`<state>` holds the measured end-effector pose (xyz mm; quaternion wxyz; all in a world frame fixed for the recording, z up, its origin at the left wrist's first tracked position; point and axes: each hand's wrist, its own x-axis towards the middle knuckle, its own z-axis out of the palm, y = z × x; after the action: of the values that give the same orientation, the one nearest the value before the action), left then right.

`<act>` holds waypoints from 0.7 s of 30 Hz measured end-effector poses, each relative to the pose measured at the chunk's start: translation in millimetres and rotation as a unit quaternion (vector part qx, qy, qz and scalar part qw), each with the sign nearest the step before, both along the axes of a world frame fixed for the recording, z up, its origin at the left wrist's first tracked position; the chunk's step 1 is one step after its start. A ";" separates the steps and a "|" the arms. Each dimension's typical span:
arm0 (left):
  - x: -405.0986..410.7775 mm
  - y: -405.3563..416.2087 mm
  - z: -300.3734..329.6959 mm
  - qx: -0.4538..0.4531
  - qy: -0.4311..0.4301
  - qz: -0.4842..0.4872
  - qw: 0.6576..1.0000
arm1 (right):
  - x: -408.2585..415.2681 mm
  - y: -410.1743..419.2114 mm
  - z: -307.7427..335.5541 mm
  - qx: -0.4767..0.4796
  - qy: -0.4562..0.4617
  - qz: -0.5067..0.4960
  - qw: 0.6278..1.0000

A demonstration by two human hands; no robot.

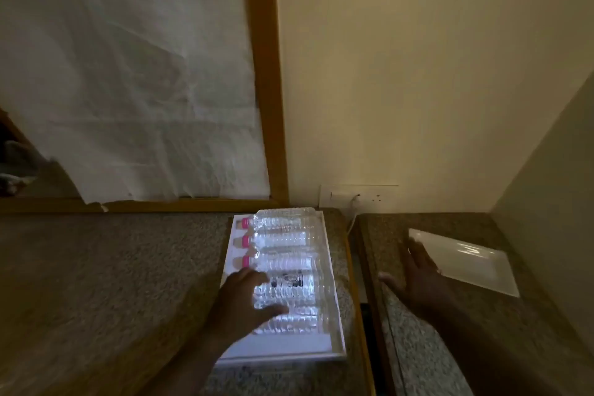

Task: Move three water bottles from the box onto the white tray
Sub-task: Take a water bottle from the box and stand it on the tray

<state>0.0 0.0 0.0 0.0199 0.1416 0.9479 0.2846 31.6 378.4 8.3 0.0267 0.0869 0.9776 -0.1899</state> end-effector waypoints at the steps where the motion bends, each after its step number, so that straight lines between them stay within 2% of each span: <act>1: 6.6 -4.3 -7.0 -0.015 -0.012 -0.006 1.000 | 8.3 -0.1 -6.4 -0.002 -0.025 -0.003 1.000; 4: 19.7 -10.8 -25.3 -0.052 -0.051 -0.005 0.997 | 31.4 2.9 -36.2 0.032 -0.091 -0.015 0.995; 8: 21.9 -6.1 -25.9 -0.044 -0.105 -0.004 0.993 | 50.2 6.8 -60.4 0.031 -0.173 -0.035 0.984; 13: 19.8 -9.1 -21.3 -0.083 -0.143 -0.043 0.985 | 64.0 12.5 -80.2 0.046 -0.208 -0.039 0.976; 17: 14.1 -8.8 10.2 -0.089 -0.135 -0.063 0.985 | 59.3 11.4 -80.2 0.046 -0.220 -0.040 0.974; 21: -3.0 8.4 58.2 -0.060 -0.077 -0.107 0.989 | 58.0 8.4 -86.9 0.041 -0.217 -0.053 0.974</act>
<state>-3.0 8.4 58.2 0.1315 0.2189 0.9382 0.2336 89.6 386.8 -78.5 0.2243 0.1790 0.9494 -0.1274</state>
